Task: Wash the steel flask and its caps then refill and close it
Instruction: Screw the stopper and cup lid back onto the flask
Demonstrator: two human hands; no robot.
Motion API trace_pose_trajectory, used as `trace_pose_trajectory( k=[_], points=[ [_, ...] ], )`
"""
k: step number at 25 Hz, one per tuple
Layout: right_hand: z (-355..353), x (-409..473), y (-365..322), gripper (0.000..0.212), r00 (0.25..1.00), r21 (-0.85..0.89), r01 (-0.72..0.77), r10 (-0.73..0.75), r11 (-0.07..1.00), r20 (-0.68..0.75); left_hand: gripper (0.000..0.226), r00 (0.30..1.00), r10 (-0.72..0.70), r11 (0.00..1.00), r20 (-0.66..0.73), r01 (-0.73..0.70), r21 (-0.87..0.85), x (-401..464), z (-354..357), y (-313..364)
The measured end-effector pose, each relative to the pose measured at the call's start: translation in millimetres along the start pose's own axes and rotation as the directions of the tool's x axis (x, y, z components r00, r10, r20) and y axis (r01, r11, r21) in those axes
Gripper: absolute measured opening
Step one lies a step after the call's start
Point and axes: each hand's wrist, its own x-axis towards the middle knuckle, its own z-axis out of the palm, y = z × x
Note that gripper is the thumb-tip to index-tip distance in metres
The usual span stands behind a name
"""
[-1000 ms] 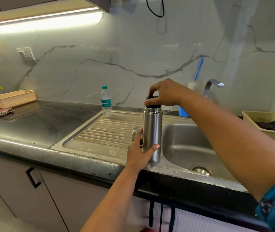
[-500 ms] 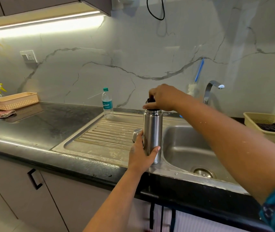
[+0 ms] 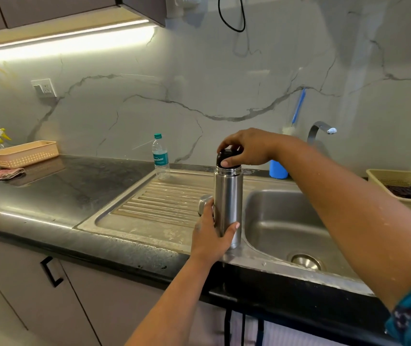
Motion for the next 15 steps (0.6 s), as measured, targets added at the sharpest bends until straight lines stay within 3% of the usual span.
trace_pose_trajectory(
  k=[3,7,10,13,15],
  points=[
    [7,1,-9,0.044,0.998,-0.084,-0.015,0.01,0.996,-0.057,0.086,1.0,0.006,1.0,0.0,-0.006,-0.003,-1,0,-2],
    [-2,4,-21,0.053,0.993,-0.275,-0.045,0.072,0.96,0.089,0.092,1.0,-0.024,1.0,0.005,0.024,-0.017,-3,-4,2],
    [-6,5,-23,0.057,0.99,-0.338,-0.048,0.089,0.94,0.106,0.106,0.997,-0.076,0.996,0.033,0.077,-0.04,-4,-5,6],
    [-3,3,-27,0.059,0.991,-0.335,-0.063,0.098,0.94,0.09,0.076,0.999,-0.032,0.999,-0.001,0.032,0.011,-4,-3,3],
    [1,1,-28,0.057,0.993,-0.319,-0.078,0.101,0.944,0.058,0.071,1.0,-0.023,0.999,-0.015,0.023,0.025,-5,-3,4]
  ],
)
